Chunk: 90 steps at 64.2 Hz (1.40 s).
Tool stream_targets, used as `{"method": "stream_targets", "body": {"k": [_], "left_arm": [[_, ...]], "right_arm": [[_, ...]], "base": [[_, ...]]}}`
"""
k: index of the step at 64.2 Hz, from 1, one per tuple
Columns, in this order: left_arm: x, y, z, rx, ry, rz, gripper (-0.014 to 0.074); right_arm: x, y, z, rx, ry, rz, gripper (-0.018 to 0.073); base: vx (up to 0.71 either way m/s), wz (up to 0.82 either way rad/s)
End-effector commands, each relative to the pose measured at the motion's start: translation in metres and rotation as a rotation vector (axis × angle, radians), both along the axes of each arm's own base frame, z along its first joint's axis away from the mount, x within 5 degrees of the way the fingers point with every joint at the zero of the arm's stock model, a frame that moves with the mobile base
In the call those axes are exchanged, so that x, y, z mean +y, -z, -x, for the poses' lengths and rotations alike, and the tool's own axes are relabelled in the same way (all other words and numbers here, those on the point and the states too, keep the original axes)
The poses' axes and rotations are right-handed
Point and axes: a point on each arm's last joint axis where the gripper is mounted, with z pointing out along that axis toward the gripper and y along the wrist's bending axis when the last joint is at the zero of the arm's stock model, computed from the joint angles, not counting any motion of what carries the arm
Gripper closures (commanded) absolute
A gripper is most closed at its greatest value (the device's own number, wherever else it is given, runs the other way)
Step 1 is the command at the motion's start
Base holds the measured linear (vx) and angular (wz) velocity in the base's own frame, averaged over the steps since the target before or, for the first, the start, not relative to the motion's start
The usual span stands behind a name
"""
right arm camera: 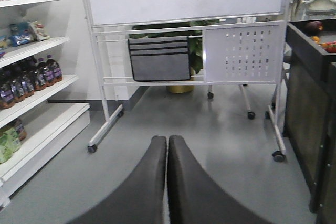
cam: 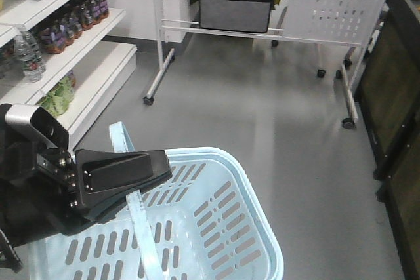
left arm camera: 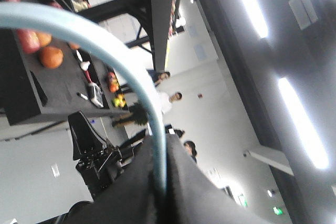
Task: Place coke in basket with both arms
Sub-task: 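Turn the base away from the shelf carrying the basket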
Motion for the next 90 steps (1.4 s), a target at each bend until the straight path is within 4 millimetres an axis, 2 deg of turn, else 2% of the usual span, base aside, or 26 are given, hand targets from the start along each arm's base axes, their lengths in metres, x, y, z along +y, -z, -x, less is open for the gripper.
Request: {"method": "stream_targets", "body": {"k": [1,27,90], "left_arm": [[0.0019,-0.0279,0.0144,-0.103,0.13,0.204,0.0603],[0.0019,-0.0279,0.0144,-0.103,0.13,0.204,0.0603],[0.0019,-0.0279,0.0144,-0.103,0.13,0.204,0.0603]], "right_arm": [[0.0004,-0.0045,0.0006,-0.075,-0.002,0.01,0.0565],[0.0004,-0.0045,0.0006,-0.075,-0.002,0.01,0.0565],[0.0004,-0.0045,0.0006,-0.075,-0.002,0.01,0.0565]], "base": [[-0.01,-0.49],[0.04,-0.28],[0.17,-0.02]]}}
